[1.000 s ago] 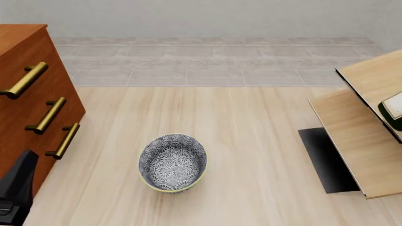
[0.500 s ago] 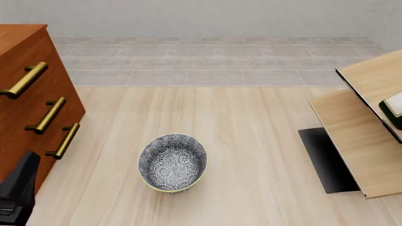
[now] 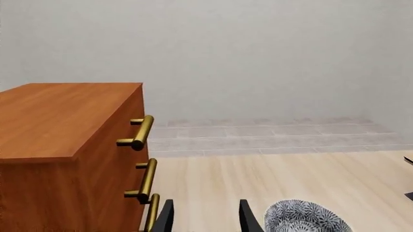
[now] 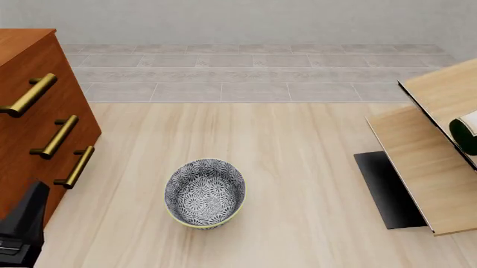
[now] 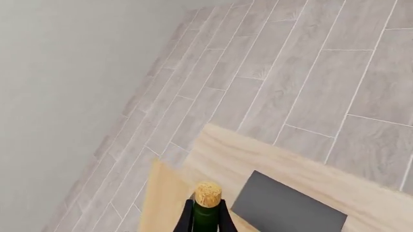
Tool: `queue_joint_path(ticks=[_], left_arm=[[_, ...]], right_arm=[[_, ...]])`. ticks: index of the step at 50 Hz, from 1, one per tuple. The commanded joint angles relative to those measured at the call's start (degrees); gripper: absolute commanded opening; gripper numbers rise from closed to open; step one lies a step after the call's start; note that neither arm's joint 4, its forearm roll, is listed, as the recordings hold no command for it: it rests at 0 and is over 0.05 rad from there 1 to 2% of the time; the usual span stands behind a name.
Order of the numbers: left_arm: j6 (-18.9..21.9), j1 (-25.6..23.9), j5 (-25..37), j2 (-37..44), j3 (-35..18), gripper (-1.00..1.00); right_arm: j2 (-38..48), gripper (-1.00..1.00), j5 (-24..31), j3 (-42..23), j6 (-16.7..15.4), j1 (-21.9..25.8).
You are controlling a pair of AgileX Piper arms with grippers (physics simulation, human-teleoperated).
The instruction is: Put the wine bottle on the wine rack.
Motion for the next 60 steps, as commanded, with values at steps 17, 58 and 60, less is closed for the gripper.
queue_joint_path(ticks=[17, 58, 60], left_arm=[[0.1, 1.2, -0.2, 0.0, 0.7, 1.0], [0.0, 2.4, -0.8, 0.0, 1.8, 1.0], [0.0, 2.4, -0.8, 0.0, 1.8, 1.0]], right_arm=[[6.9, -1.0, -3.1, 3.9, -0.8, -1.5], [10.9, -1.0, -5.6, 3.9, -2.1, -2.2], [11.0, -1.0, -5.6, 3.9, -2.1, -2.3]])
